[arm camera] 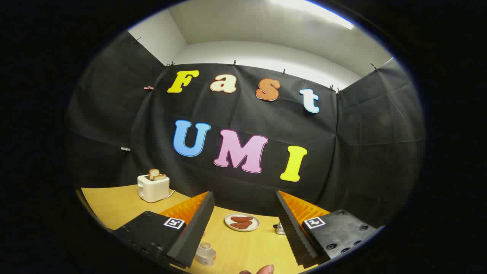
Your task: Take the bottle from table, then pour the juice into the cup, finally place the bottle on the coaster
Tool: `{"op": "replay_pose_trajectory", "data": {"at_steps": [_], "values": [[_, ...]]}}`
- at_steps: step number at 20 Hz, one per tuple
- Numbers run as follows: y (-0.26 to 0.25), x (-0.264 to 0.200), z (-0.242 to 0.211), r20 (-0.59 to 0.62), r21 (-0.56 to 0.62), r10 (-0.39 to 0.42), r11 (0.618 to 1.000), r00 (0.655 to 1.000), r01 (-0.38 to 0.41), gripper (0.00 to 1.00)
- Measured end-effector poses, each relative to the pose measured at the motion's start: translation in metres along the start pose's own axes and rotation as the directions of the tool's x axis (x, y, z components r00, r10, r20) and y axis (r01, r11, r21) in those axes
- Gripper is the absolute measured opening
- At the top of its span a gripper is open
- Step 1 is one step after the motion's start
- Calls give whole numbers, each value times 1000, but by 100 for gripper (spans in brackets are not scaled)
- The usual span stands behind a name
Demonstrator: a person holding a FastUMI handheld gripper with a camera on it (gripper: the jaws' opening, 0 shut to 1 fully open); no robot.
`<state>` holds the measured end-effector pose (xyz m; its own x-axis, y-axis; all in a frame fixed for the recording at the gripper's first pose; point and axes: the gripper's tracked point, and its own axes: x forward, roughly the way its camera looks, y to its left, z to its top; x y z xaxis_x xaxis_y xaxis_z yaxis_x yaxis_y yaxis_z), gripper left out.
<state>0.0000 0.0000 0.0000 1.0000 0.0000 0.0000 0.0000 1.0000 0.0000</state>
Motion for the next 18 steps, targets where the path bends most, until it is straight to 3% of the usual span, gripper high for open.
{"op": "replay_pose_trajectory", "data": {"at_steps": [18], "values": [[-6, -7, -3, 11, 33, -24, 999, 1000, 24, 97]]}}
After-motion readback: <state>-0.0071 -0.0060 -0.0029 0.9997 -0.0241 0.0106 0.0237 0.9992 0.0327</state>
